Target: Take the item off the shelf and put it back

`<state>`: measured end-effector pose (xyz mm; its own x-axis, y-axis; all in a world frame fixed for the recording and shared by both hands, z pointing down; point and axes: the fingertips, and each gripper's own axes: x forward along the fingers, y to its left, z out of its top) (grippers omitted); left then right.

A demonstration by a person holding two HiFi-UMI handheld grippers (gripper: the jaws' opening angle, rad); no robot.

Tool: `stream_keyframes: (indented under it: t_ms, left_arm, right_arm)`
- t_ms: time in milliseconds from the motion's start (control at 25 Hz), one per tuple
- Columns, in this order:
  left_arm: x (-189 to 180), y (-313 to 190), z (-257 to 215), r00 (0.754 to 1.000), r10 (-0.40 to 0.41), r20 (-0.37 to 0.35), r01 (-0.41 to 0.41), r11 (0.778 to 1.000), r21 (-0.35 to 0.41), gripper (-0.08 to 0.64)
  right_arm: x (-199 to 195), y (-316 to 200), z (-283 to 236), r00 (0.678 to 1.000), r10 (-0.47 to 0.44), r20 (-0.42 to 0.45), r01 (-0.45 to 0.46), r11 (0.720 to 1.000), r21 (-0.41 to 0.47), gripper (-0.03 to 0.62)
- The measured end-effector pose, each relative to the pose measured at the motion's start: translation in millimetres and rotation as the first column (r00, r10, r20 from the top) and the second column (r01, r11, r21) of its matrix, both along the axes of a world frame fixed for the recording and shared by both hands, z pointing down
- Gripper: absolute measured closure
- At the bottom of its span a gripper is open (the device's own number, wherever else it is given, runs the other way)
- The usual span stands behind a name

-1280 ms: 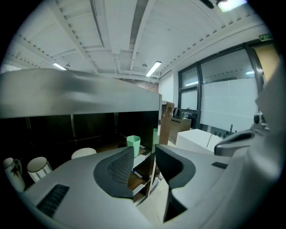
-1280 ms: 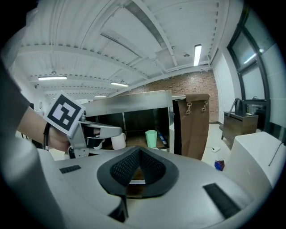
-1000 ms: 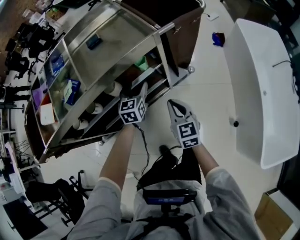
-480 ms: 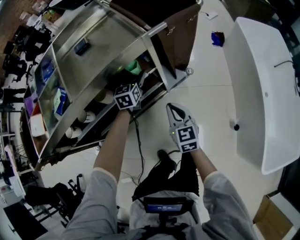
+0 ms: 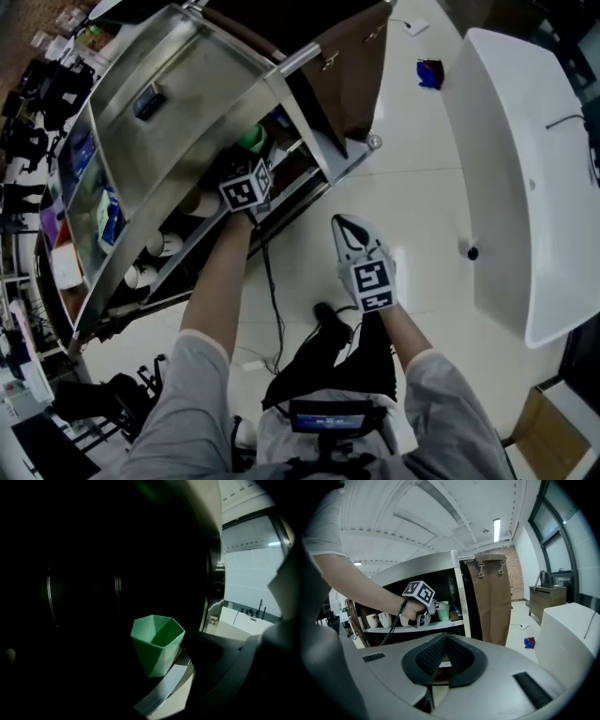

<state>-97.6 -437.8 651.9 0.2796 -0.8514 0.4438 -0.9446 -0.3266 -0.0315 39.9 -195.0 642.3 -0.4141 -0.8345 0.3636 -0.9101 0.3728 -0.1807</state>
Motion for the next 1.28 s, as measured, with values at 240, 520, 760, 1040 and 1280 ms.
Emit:
stream_keyframes:
  t_ms: [240, 520, 760, 1040, 1280]
  left_arm:
    - [-7, -2, 4, 0.999, 0.003, 0.041, -0.003, 1.0, 0.003, 0.246]
    - [-8, -2, -3, 0.999, 0.013, 0.052, -0.014, 1.0, 0.024, 0.25]
    - [-2, 12, -13, 0.997, 0.053, 0.049, -0.054, 0.998, 0.032, 0.25]
    - [1, 50, -35, 0.996, 0.083, 0.017, -0.084, 0.996, 0.019, 0.25]
    - [6, 110, -58, 0.992, 0.123, 0.016, -0.123, 0.992, -0.005, 0.25]
  right_arm:
    - [1, 4, 0, 1.0, 0.008, -0.001, -0.008, 1.0, -0.03, 0.584]
    - [0, 2, 1, 1.0, 0.008, -0.005, -0.008, 0.999, -0.033, 0.584]
    - [-4, 1, -3, 1.0, -0.003, -0.016, 0.003, 0.999, -0.036, 0.584]
    - [-6, 1, -30, 0.999, -0.031, -0.042, 0.029, 0.999, -0.027, 0.584]
    - [-2, 13, -62, 0.996, -0.053, -0.073, 0.05, 0.998, -0.038, 0.584]
